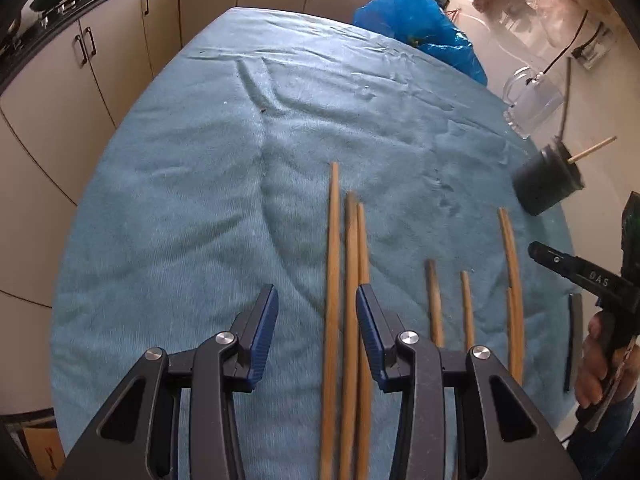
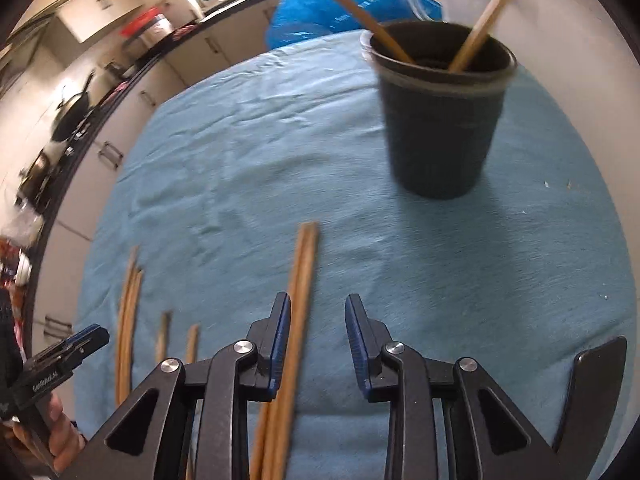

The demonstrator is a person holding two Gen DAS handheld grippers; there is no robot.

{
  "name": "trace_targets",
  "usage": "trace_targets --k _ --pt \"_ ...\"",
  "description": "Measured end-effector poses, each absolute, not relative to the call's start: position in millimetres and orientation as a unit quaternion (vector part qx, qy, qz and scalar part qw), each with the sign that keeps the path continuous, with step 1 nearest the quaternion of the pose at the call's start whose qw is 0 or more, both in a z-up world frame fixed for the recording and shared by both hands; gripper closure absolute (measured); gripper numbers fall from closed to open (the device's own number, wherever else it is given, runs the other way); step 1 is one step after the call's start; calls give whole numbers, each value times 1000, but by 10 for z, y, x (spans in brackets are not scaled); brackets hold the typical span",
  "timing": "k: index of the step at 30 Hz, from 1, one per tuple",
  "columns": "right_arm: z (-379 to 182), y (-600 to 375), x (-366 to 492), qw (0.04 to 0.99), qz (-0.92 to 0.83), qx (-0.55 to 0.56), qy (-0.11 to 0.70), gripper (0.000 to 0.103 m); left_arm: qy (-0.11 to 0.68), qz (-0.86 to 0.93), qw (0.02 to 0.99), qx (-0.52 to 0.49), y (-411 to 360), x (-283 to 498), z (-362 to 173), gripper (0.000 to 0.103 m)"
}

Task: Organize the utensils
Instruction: 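Close the right tool on a chopstick while the left tool grasps another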

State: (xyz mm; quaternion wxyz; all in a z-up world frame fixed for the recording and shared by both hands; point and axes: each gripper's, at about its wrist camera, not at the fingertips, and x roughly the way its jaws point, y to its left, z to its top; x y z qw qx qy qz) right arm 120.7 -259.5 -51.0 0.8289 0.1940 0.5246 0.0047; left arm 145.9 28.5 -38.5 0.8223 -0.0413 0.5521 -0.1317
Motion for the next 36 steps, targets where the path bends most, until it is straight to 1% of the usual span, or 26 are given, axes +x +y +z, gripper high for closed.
trace_targets --k 2,3,4,6,8,10,14,19,28,36 --pt "-539 -2608 1283 825 -2 202 528 75 555 -132 820 -47 291 1532 -418 64" --pt "-559 -2586 1332 823 -1 200 531 78 557 -130 819 -48 294 1563 -435 64" --pt "-586 -2556 1376 823 -4 192 535 84 559 -127 818 -50 298 1586 -449 64" --pt "-619 -2462 1437 823 -12 181 538 86 561 -128 816 -53 304 1600 -460 64" --pt "-622 -2387 1488 828 -23 152 539 95 563 -129 815 -54 318 1611 -464 64" --pt "-605 -2374 1502 825 -36 145 545 95 562 -128 816 -52 338 1620 -455 64" --pt "-552 -2389 1481 820 -22 183 542 95 564 -127 813 -59 383 1662 -466 64" --pt "-586 -2374 1519 818 3 197 540 95 564 -124 814 -62 393 1685 -463 64" --pt "-599 -2215 1634 822 -14 131 554 95 569 -125 811 -55 316 1788 -440 64" --pt "-606 -2372 1508 818 -22 140 558 95 580 -115 806 -15 62 2100 -413 64"
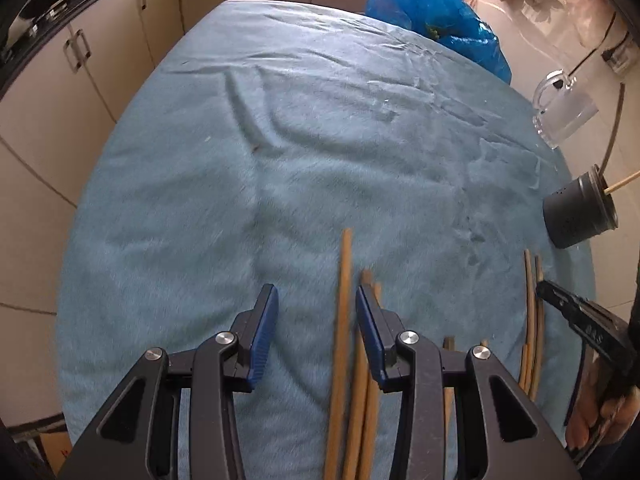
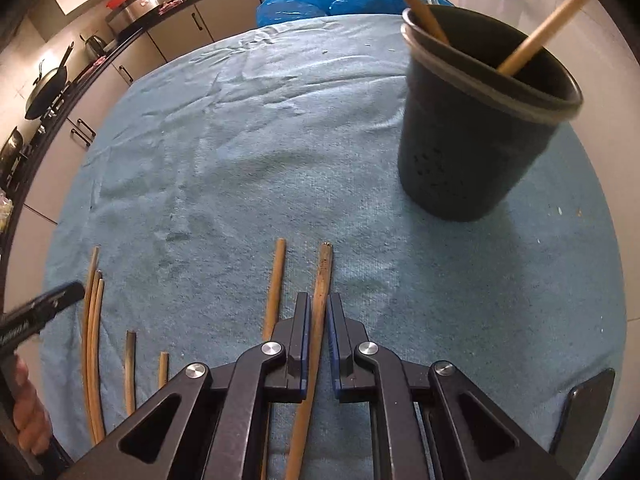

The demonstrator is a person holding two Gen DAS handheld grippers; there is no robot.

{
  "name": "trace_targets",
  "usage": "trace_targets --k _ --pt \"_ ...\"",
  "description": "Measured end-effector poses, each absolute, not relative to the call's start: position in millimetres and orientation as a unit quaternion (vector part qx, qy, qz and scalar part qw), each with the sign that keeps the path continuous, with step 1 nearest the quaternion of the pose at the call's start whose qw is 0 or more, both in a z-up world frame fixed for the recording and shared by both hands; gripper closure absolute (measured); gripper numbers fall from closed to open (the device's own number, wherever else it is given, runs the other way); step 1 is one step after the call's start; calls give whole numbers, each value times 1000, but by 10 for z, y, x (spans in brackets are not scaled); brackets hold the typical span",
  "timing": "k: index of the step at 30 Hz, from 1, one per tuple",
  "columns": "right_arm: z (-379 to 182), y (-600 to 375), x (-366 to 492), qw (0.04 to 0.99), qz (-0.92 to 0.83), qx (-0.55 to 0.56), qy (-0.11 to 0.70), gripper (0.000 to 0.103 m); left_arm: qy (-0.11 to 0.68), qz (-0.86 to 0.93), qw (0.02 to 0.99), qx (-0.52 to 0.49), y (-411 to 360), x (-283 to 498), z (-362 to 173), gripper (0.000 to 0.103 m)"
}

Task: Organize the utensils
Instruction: 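Close the right tool on a chopstick while the left tool grasps another, then lift the chopsticks with both tools and carry them over the black cup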

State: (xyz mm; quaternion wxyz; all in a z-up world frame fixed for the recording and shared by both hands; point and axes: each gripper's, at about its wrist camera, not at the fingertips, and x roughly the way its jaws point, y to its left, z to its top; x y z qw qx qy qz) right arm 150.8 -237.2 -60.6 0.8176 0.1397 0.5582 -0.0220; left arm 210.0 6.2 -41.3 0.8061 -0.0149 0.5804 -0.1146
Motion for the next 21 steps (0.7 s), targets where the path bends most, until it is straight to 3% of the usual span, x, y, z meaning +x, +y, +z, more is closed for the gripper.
trace_targets --k 8,11,12,13,14,21 --pt "-592 -2307 1586 815 -18 115 568 93 587 -67 806 40 -138 2302 -475 68" --pt "-594 -2254 1653 816 -19 92 571 93 577 -53 812 66 -205 2239 -482 76" --pt "-595 -2236 1673 817 -22 83 571 93 574 -51 814 71 -227 2211 -479 82" --pt "-597 -2226 1689 817 -24 77 571 93 573 -49 815 73 -241 2197 -478 96" --pt "-597 -2211 1705 818 -25 71 570 93 572 -44 816 72 -246 2191 -479 98" --pt "-413 -2286 1641 843 6 103 528 95 530 -72 845 28 -92 2018 -211 98"
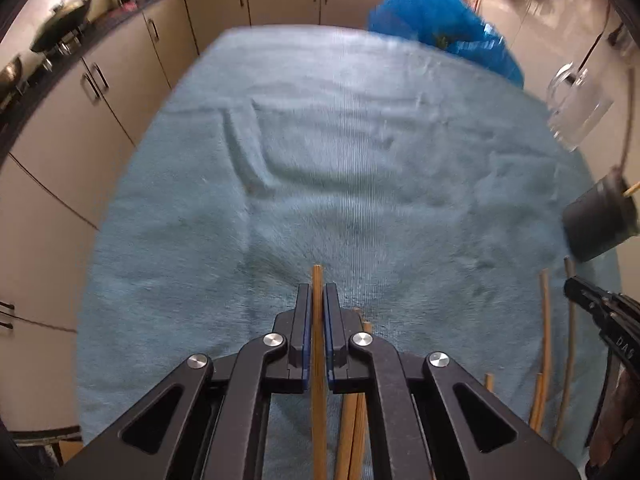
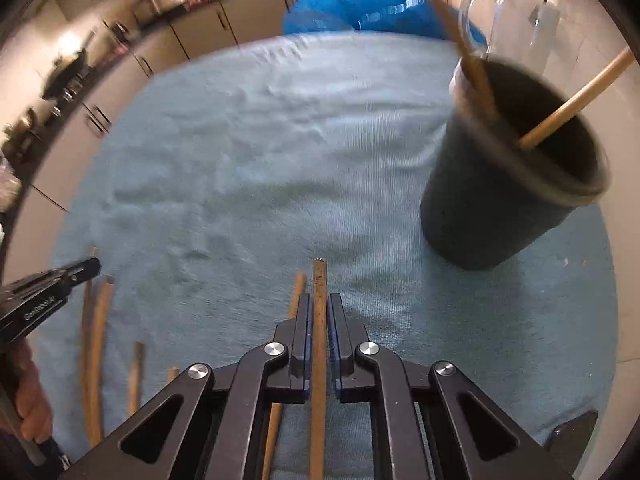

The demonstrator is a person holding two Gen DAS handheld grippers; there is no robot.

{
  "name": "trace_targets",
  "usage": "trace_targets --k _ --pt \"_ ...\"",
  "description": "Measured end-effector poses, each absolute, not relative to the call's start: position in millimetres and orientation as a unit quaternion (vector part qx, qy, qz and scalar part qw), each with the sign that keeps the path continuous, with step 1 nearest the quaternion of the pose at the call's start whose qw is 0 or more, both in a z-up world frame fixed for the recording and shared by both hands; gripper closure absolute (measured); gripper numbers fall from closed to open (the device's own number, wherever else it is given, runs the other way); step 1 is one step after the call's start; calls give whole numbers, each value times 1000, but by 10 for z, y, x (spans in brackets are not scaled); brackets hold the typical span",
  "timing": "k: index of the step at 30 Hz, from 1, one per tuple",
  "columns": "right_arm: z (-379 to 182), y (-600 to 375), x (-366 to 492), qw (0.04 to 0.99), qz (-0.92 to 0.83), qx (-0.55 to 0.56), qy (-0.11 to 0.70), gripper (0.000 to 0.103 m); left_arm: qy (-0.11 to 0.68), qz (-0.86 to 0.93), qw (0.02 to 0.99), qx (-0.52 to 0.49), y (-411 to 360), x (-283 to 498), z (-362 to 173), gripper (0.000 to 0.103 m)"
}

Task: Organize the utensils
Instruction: 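Lift the chopsticks with both tools and carry them over the black cup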

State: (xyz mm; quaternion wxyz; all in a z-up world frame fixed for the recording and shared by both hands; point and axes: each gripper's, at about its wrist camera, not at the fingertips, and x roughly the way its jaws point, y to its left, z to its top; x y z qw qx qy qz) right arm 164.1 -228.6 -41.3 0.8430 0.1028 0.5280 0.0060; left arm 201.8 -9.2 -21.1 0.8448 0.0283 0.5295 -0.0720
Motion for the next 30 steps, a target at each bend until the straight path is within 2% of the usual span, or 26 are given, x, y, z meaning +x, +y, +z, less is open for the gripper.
trace_targets --k 8,19,30 --pt "240 -2350 1144 907 36 122 402 95 445 -92 891 -6 49 1582 525 98" --pt "761 -2207 485 952 65 103 280 95 381 -127 916 -23 73 1042 1110 98" --pt "891 -2117 180 967 59 80 235 95 357 -149 922 -15 -47 790 1342 98"
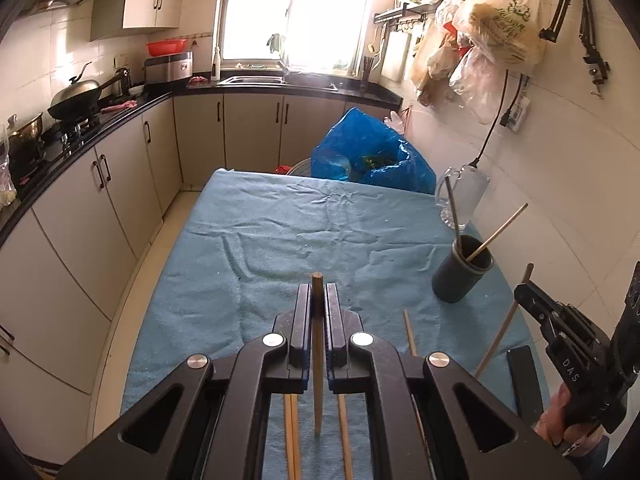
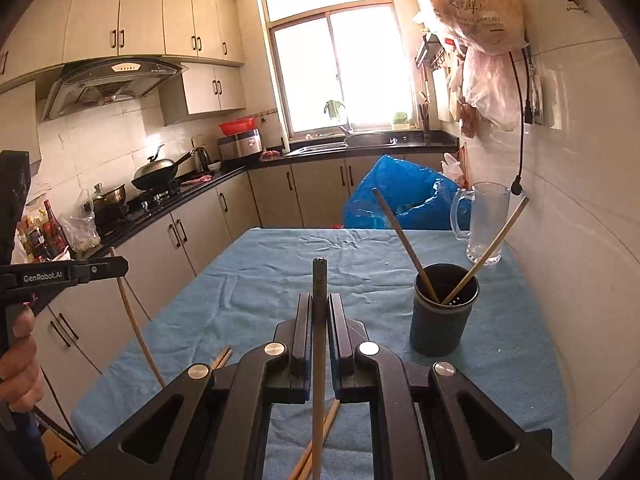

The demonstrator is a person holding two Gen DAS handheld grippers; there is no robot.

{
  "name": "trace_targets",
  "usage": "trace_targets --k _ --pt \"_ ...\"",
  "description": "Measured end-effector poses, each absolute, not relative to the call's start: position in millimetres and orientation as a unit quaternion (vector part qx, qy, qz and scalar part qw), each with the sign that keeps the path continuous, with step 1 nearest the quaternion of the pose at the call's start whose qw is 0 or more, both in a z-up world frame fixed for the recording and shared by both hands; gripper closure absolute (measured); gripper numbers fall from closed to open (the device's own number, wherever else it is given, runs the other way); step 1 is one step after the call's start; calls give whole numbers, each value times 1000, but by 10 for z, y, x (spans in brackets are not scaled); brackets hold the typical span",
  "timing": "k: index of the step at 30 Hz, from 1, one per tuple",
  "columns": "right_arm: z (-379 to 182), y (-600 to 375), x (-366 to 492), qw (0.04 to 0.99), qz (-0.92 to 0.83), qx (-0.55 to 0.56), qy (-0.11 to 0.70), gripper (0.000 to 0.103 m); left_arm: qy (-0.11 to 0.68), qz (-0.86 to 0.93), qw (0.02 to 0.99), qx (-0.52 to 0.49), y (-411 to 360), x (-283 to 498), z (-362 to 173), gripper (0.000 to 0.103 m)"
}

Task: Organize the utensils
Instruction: 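Lift the chopsticks with both tools and carry them over the black cup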

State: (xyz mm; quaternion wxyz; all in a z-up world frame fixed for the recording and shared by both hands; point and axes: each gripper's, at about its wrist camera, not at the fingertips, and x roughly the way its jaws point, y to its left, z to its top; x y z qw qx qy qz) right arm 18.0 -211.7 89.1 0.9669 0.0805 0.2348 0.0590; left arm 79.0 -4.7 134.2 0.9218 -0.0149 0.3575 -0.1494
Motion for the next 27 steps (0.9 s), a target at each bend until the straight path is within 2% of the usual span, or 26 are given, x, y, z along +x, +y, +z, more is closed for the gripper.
trace_targets --k 27 --pt "960 -2240 79 974 48 84 205 95 360 -174 917 -9 -220 718 1429 98"
